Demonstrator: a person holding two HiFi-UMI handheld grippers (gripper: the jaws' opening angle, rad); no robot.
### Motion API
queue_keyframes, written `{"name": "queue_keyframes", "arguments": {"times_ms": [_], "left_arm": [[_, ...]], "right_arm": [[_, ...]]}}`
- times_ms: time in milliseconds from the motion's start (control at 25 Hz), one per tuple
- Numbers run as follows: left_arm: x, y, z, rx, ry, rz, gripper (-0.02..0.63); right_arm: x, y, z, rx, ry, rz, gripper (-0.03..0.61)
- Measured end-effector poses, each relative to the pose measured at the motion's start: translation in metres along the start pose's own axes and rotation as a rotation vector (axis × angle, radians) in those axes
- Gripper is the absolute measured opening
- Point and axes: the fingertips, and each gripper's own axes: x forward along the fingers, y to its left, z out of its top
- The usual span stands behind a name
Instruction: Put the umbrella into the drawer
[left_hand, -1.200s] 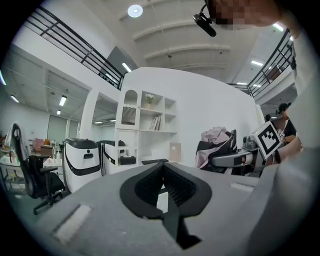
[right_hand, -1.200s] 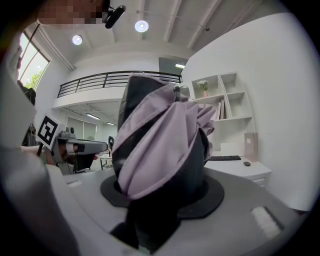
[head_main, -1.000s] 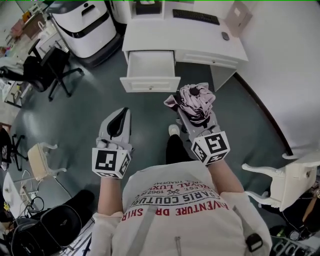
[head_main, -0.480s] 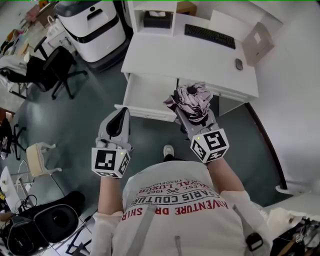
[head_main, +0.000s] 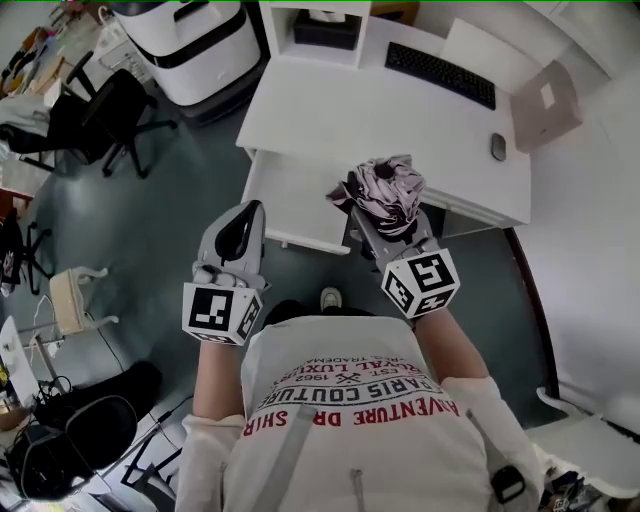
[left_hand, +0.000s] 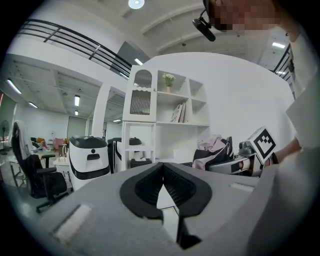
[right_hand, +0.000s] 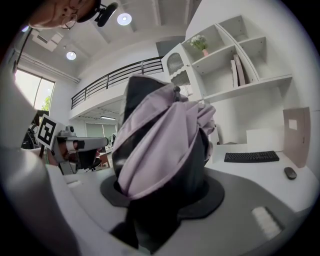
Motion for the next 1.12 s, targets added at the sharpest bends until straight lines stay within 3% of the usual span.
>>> {"name": "queue_keyframes", "arguments": {"times_ms": [280,520,680,840,1120], "left_arm": [[0.048,0.043,-0.020,-0.027,0.015,-0.052,0.006],[0.087,0.091,-0.060,-0.076,0.069,-0.115,0.006],[0.098,0.119,-0.103,-0.064,0.132,-0.147,0.007],[0.101,0.141,-0.135,-0.022,0.122,-0.153,0.008],[0.111,0.167,-0.188,-0.112,0.138,-0.176,0.006]], "right_arm": [[0.073,-0.003,-0.031,0.004,0.102,0.031,0.207],[0.141,0.000,-0.083,0.017,0.250,0.046,0.210],[0.173,0.015,-0.137,0.034,0.389,0.078,0.212],[0.204,0.031,-0.200,0.018,0.553,0.115,0.212],[0.255,0.043,-0.306,-0.069,0.763,0.230,0.215]]}}
